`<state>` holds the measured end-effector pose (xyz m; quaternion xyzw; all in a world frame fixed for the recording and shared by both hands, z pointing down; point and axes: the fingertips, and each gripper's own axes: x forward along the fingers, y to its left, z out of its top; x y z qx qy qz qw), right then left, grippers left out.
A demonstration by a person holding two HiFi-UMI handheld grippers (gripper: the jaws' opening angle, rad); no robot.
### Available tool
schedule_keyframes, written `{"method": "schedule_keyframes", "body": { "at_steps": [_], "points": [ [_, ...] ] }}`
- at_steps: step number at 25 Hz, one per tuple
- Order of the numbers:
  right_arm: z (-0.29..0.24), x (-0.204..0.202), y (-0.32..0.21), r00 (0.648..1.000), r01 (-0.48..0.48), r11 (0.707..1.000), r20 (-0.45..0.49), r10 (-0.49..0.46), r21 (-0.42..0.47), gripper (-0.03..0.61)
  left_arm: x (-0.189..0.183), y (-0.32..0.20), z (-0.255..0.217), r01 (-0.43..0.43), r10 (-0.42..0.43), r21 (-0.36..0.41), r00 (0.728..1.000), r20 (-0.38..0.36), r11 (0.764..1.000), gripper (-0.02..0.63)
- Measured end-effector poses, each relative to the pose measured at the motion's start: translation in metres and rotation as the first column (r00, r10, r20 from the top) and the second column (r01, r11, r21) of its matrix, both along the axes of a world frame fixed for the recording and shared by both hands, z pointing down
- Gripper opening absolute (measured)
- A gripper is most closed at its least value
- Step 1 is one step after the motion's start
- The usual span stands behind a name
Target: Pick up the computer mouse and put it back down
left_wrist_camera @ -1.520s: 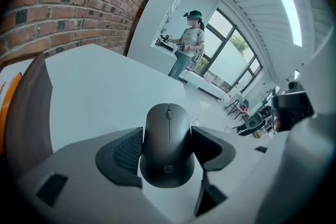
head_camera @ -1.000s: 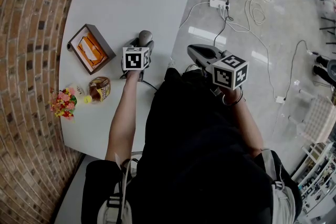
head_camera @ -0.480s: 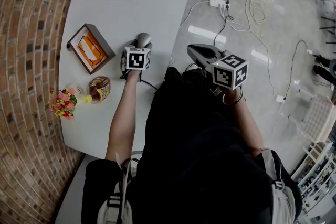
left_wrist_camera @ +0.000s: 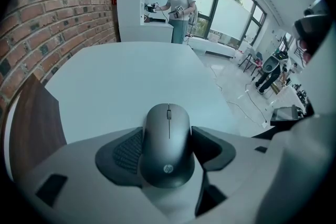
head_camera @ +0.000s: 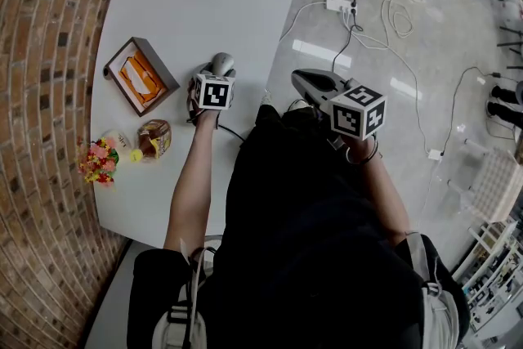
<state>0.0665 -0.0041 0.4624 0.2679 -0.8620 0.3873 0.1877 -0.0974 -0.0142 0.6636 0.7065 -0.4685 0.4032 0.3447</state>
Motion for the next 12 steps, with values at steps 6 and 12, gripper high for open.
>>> {"method": "schedule_keyframes", "body": {
  "at_steps": [6,12],
  "points": [
    [0.0011,0.0000,0.0007,1.000,0.002,1.000,-0.002,-0.002,-0.005,0.017,0.0000,0.0025,0.0019,-0.007,0.007,-0.009,1.000,0.010,1.000,0.305],
    [0.0018,0.0006,-0.0003,1.000,-0.003,1.000,0.001,0.003,-0.006,0.017,-0.0007,0.0031,0.0037,-0.012,0.012,-0.006,1.000,0.021,1.000,0.307]
  ]
}}
